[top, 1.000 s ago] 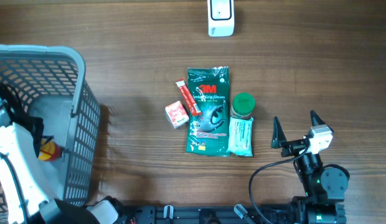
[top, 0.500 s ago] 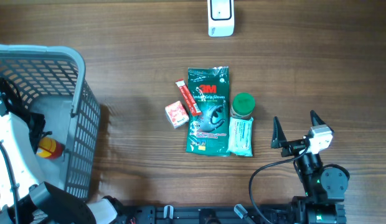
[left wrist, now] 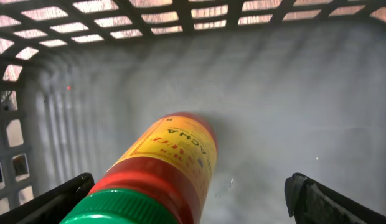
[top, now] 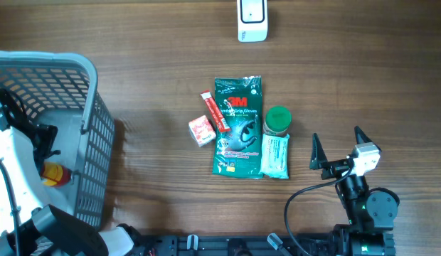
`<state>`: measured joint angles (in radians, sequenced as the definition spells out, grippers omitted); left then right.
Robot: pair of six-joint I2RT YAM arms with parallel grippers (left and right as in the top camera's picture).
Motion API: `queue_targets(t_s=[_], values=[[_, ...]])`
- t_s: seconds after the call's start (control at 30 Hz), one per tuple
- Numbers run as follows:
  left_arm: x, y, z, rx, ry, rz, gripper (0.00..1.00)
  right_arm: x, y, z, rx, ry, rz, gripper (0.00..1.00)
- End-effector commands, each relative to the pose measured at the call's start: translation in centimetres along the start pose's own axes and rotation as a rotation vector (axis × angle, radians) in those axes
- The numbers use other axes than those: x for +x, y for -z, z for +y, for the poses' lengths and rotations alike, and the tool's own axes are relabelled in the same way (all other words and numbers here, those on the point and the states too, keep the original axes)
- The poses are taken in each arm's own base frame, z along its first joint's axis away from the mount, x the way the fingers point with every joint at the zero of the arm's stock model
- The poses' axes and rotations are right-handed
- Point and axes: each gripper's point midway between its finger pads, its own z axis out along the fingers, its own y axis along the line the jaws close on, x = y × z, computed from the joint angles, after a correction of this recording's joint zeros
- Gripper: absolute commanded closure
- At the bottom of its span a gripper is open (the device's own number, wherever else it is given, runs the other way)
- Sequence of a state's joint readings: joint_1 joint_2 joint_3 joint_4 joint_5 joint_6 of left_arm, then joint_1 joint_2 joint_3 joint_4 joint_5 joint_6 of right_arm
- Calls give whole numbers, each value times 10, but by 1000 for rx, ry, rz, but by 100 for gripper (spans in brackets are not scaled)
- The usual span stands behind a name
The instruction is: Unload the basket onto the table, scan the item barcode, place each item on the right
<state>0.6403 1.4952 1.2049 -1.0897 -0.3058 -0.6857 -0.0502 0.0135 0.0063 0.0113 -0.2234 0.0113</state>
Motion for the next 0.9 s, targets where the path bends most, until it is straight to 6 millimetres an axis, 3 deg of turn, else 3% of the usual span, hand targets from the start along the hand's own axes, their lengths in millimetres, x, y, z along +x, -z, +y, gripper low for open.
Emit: queue_targets(t_s=[0.0, 0.27, 0.47, 0.87], values=[[-2, 11, -4, 31, 1, 6, 0, -1, 0, -1, 7, -14, -6, 0], [-10, 37, -3, 90, 23, -43, 0, -1, 0, -1, 7, -14, -6, 0], [-2, 52, -27, 257, -54, -3, 0, -1, 0, -1, 7, -13, -7, 0], [2, 52, -24, 254, -57, 13, 0, -1, 0, -1, 7, -14, -6, 0]])
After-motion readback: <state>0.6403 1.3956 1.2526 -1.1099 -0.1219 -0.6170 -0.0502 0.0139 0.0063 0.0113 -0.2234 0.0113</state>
